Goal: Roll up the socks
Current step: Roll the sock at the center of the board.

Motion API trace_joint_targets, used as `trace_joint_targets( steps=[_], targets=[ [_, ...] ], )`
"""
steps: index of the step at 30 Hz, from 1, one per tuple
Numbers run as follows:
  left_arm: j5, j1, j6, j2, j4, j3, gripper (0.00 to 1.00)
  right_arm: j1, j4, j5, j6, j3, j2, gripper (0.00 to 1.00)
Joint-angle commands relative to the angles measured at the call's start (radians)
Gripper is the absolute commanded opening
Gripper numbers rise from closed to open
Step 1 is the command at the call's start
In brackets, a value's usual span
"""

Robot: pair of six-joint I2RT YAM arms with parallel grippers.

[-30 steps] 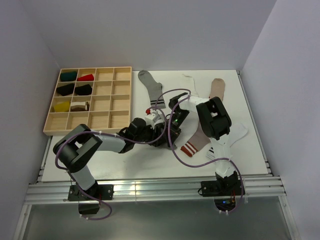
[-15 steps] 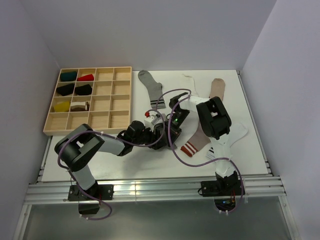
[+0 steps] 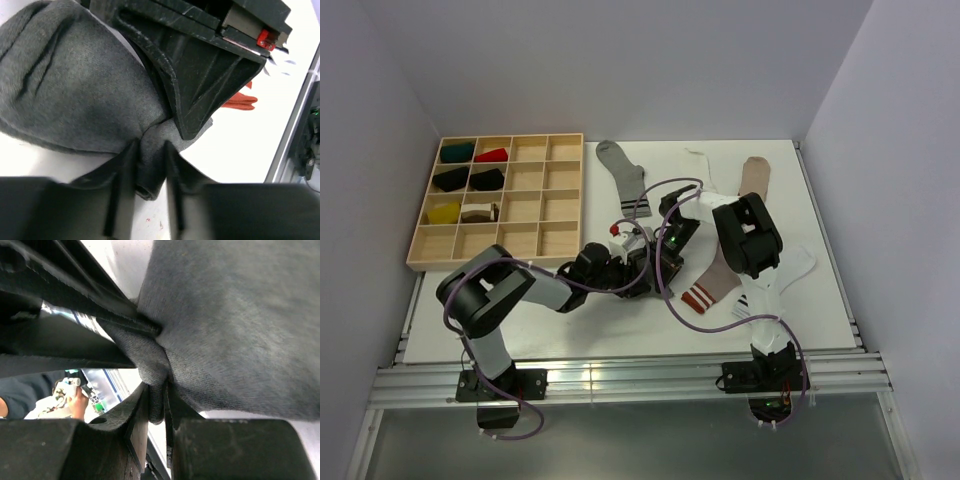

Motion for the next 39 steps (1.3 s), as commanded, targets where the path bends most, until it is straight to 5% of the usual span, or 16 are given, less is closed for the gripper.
trace_joint_targets(
  steps=[1,6,15,31,39],
  targets=[
    [0.020,-0.009,-0.041,0.039,0.033,-0.006,0.29,-0.010,0.081,0.057,-0.005,0.013,0.010,0.14],
    [0.026,-0.010,-0.101,0.084,0.048,-0.006,0.00,-0.015,0.140,0.067,0.015,-0.033,-0.060,0.25],
    [0.178,0.060,-0.192,0.165,0.028,0.017,0.00,-0.036,0.264,0.105,0.032,-0.157,-0.234,0.38],
    [0.403,0.188,-0.253,0.147,-0.440,0.149,0.00,-0.062,0.653,0.212,-0.074,-0.577,-0.826,0.53],
    [0.417,0.214,-0.247,0.180,-0.619,0.232,0.00,0.197,0.888,0.462,-0.114,-0.852,-1.036,0.61]
  ],
)
